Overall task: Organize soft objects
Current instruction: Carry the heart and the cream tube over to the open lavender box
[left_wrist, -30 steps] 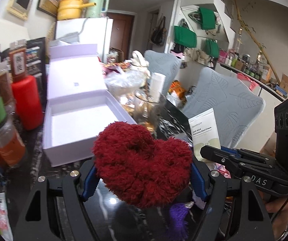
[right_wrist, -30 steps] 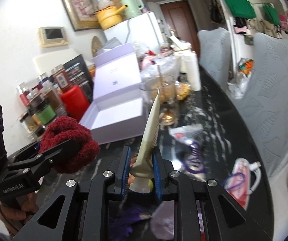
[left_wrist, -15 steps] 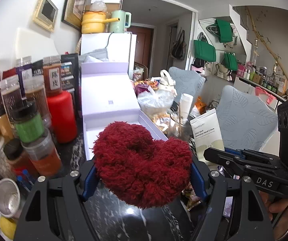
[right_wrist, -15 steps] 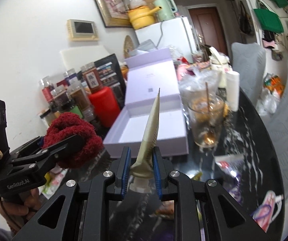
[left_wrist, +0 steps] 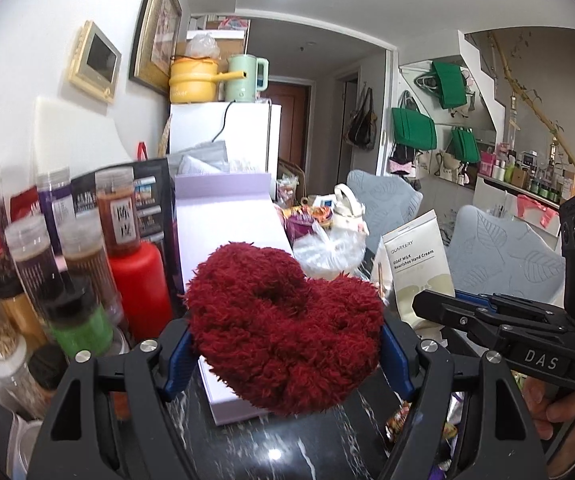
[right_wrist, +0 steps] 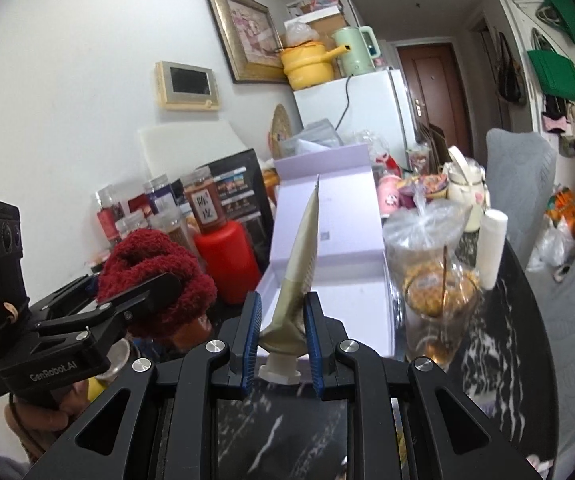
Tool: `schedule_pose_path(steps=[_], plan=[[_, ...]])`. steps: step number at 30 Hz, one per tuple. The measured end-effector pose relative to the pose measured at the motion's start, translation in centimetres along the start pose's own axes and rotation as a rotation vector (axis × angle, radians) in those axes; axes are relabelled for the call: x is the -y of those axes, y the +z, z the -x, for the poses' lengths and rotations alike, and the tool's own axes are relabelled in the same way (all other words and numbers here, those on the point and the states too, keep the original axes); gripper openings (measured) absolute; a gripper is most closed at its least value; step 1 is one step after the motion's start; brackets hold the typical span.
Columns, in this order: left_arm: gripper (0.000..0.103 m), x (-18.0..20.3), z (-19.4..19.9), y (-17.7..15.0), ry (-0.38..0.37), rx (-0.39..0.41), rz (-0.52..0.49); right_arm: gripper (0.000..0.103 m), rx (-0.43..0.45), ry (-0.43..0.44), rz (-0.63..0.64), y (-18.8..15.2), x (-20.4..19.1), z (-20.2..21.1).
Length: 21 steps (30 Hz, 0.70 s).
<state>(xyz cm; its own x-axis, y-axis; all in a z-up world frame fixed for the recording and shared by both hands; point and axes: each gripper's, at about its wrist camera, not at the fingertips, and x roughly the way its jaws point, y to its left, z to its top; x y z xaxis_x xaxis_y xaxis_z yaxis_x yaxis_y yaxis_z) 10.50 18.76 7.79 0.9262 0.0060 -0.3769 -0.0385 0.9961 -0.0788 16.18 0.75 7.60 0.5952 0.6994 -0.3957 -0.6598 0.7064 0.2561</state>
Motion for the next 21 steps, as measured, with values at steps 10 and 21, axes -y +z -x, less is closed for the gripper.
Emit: schedule_pose_path(steps=[10,21], plan=[[0.076,-1.6,-2.7,3.7,0.017,0.036,0.005,0.021,0.032,0.012,0.016,3.8,-0.1,-2.8],[0.076,-3.2,-8.0,6.0,0.047,0.022,0.011,0.021,0.044,-0.004,-0.012,6.7,1.9,-7.2]])
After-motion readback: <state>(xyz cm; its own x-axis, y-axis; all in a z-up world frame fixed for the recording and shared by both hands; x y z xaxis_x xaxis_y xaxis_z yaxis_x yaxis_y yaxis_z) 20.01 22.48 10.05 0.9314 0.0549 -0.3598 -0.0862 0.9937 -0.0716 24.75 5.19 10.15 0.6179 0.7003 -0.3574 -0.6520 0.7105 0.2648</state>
